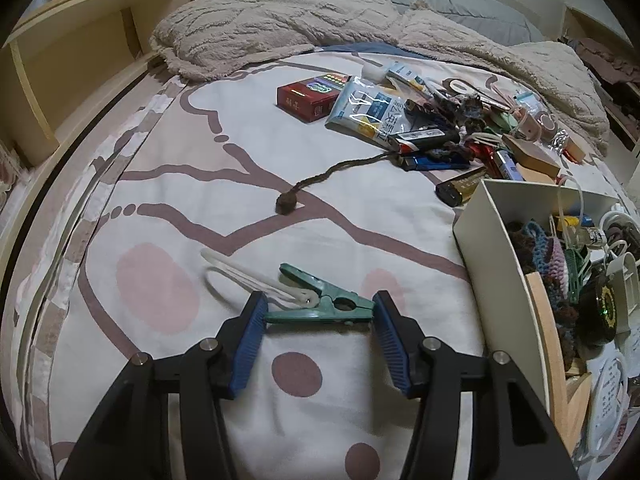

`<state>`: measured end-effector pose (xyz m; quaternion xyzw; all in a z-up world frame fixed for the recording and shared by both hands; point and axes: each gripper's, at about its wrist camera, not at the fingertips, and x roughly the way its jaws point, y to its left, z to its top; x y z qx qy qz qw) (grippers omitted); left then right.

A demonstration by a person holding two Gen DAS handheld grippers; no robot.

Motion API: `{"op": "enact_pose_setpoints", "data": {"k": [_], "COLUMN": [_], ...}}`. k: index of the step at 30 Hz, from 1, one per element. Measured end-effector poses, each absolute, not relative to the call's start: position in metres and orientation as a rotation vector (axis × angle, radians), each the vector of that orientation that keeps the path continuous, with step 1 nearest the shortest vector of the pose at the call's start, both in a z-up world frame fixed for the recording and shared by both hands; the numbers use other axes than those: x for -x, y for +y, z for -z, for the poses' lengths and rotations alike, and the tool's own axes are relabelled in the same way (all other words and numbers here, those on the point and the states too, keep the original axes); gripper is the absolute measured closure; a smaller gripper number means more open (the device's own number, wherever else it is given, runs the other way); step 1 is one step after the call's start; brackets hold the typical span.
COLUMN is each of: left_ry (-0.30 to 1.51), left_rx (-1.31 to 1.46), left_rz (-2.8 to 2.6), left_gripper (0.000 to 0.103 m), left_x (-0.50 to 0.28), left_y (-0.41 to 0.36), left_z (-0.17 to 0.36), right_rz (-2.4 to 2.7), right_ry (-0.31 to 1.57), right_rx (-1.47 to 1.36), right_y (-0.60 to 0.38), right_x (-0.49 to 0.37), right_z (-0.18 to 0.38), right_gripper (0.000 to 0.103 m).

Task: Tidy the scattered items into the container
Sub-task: 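Carry the tissue pack and clothespin over the white tray with both tools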

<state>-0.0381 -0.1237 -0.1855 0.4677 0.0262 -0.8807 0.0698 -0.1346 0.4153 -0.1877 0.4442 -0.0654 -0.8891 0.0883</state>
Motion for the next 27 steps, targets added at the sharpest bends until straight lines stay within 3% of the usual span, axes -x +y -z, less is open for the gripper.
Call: {"op": "enact_pose_setpoints", "data": {"k": [15, 27], "left_ry": [0.113, 0.104], "left_rx": [-1.3, -1.229], "left_rz": [2.723, 2.88], "left_gripper": [0.049, 0.049], "left_x": [0.022, 0.009], "left_y": [-0.119, -0.085], "left_z": [0.152, 0.123], "right_rz": [2.565, 2.474], "right_ry": [-0.392, -0.388], "right_rx": [-1.283, -1.044], "right_y": [0.424, 0.399], "right_x": [0.116, 0.082], "right_z": [0.164, 0.119], "right_gripper": [0.026, 0.026]}}
